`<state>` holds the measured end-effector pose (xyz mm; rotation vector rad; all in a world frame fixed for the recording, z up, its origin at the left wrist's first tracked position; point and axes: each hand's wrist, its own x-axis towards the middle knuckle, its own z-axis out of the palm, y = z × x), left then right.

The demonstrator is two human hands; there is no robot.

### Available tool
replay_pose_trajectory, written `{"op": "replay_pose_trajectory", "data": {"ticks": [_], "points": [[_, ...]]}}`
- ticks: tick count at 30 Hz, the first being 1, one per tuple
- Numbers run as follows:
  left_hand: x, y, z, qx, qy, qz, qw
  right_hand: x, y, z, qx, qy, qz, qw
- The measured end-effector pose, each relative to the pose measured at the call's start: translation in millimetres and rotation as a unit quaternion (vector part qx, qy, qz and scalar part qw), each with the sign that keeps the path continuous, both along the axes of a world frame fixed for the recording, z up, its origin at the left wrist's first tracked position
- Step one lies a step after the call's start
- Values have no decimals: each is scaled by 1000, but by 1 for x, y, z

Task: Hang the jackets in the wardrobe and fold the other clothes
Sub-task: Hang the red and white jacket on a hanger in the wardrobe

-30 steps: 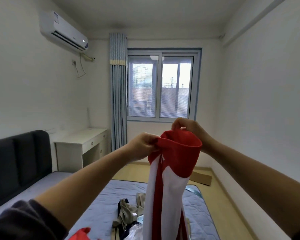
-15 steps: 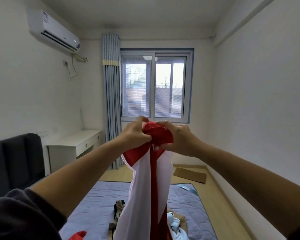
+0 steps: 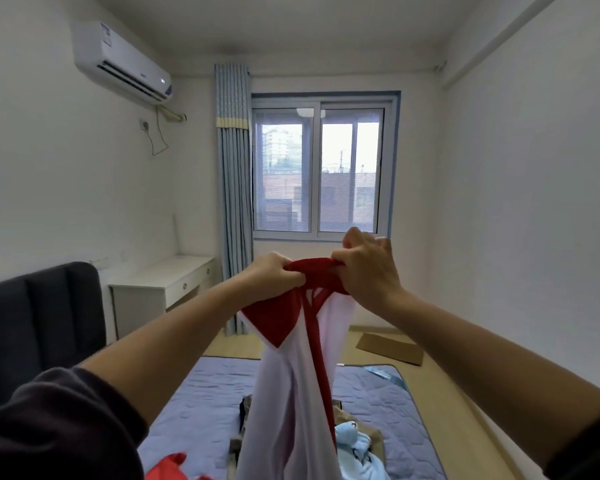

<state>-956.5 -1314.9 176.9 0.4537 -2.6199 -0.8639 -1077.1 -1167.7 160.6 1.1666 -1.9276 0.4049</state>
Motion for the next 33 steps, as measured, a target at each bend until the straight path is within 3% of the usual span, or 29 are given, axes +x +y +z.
{"op": "replay_pose_trajectory", "data": {"ticks": [3,6,8,10,12,14,16,18,21,26,31,33], "points": [[-5,4,5,135,-36,21,990,2,1,3,-42,-62,-46,996],[-10,6,7,251,7,70,965,10,2,6,-114,-201,11,973],[-8,8,7,322,25,83,943,17,5,4,-48,-361,103,926],[-9,14,6,348,15,87,933,29,5,-3,90,-470,146,866],[-12,25,5,365,18,92,926,38,4,-12,129,-478,152,856],[-17,35,5,379,33,75,922,41,4,-16,83,-426,159,887],[-15,38,5,372,43,65,925,41,9,-16,79,-411,157,895],[-8,33,3,365,56,61,927,38,20,-15,59,-449,162,877],[5,18,-1,375,96,62,920,30,41,-8,-46,-499,158,851],[23,7,5,422,243,22,873,20,64,-2,-256,-540,182,781],[40,27,4,392,308,-75,864,32,77,-6,-291,-534,218,763],[40,33,2,390,335,-101,852,33,78,-4,-298,-550,245,740]]}}
